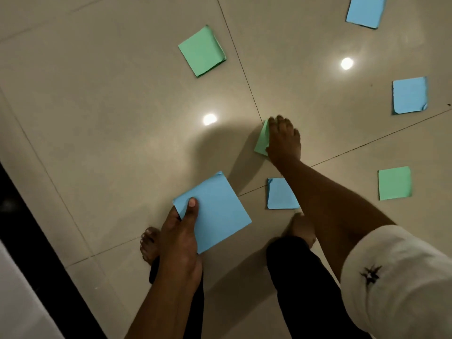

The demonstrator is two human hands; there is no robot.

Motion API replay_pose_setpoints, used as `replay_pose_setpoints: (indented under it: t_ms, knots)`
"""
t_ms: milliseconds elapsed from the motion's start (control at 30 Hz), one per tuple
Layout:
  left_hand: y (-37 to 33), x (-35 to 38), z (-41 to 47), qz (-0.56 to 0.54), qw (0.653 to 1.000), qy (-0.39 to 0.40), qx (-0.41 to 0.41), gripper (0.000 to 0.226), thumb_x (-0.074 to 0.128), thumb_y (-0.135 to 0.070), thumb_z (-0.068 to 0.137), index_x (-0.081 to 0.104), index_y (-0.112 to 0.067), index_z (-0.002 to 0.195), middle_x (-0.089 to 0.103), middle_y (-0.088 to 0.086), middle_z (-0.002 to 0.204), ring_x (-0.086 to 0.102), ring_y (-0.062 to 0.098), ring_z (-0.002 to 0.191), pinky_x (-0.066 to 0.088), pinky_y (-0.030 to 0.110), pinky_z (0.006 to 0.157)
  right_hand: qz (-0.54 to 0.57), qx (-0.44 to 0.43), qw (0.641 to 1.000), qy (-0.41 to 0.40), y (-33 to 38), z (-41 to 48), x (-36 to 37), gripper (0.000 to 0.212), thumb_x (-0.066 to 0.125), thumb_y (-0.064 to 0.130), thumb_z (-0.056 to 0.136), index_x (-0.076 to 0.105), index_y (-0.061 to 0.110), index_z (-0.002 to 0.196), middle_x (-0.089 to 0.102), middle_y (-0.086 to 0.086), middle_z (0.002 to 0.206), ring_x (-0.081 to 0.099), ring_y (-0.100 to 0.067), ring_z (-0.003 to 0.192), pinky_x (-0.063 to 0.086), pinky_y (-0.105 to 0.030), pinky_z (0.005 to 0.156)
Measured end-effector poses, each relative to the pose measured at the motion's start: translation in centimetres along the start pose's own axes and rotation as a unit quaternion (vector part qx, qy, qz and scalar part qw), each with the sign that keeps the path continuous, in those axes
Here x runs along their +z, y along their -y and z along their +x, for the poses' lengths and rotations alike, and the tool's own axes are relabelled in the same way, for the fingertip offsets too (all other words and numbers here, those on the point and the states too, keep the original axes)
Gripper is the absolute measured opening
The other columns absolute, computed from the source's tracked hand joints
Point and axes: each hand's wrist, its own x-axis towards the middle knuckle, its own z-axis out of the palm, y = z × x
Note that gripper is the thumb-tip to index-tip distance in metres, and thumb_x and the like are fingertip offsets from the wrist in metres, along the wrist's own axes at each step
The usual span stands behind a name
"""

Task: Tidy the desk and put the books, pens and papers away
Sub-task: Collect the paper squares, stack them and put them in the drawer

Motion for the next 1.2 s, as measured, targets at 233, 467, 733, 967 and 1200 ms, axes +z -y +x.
replay_pose_setpoints:
  t_ms: [233, 467, 733, 967, 1200]
  knots:
    - [-0.2, 0.6, 1.2, -0.07, 0.996, 0.037, -0.04, 0.037, 0.051, -0.014, 0.093, 0.054, -0.013, 0.129, 0.065, 0.008, 0.12, 0.064, 0.024, 0.106, 0.057, 0.033, 0.078, -0.006, 0.045, 0.999, 0.011, -2.2, 1.9, 0.2, 0.085, 0.083, 0.034, 0.065, 0.036, 0.01, 0.132, 0.047, -0.018, 0.124, 0.046, -0.037, 0.112, 0.037, -0.046, 0.093]
    - [0.0, 1.5, 0.8, -0.091, 0.993, 0.067, -0.046, 0.032, 0.049, -0.011, 0.093, 0.055, -0.012, 0.124, 0.069, 0.006, 0.112, 0.07, 0.015, 0.088, 0.057, 0.025, 0.063, 0.179, 0.108, 0.978, 0.011, -2.2, 1.7, -1.6, 0.039, 0.064, 0.025, 0.086, 0.058, 0.011, 0.122, 0.05, -0.016, 0.124, 0.045, -0.033, 0.116, 0.039, -0.04, 0.093]
    - [0.7, 2.1, -0.8, -0.117, 0.992, 0.038, -0.04, 0.027, 0.045, -0.009, 0.095, 0.057, -0.015, 0.119, 0.069, 0.002, 0.108, 0.069, 0.011, 0.088, 0.058, 0.024, 0.067, 0.575, 0.105, 0.796, 0.156, 0.1, -10.8, -9.7, 0.013, 0.052, 0.008, 0.094, 0.064, 0.01, 0.099, 0.065, -0.007, 0.089, 0.062, -0.016, 0.078, 0.055, -0.035, 0.073]
    - [1.6, 2.0, -1.9, -0.093, 0.995, -0.015, -0.025, 0.028, 0.047, -0.006, 0.095, 0.054, -0.012, 0.121, 0.072, -0.009, 0.087, 0.069, 0.001, 0.071, 0.054, 0.017, 0.056, 0.529, 0.154, 0.831, -0.071, -0.1, -16.7, -11.7, 0.018, 0.049, 0.018, 0.096, 0.063, 0.025, 0.105, 0.065, 0.013, 0.088, 0.062, -0.005, 0.078, 0.055, -0.028, 0.067]
    - [2.4, 2.2, -2.3, -0.065, 0.998, -0.018, -0.018, 0.026, 0.045, -0.008, 0.097, 0.055, -0.01, 0.12, 0.072, -0.011, 0.07, 0.067, 0.002, 0.061, 0.052, 0.017, 0.049, 0.586, 0.106, 0.801, 0.06, 1.7, -18.1, -12.6, 0.019, 0.053, 0.016, 0.094, 0.066, 0.029, 0.091, 0.069, 0.012, 0.083, 0.063, -0.006, 0.076, 0.053, -0.025, 0.067]
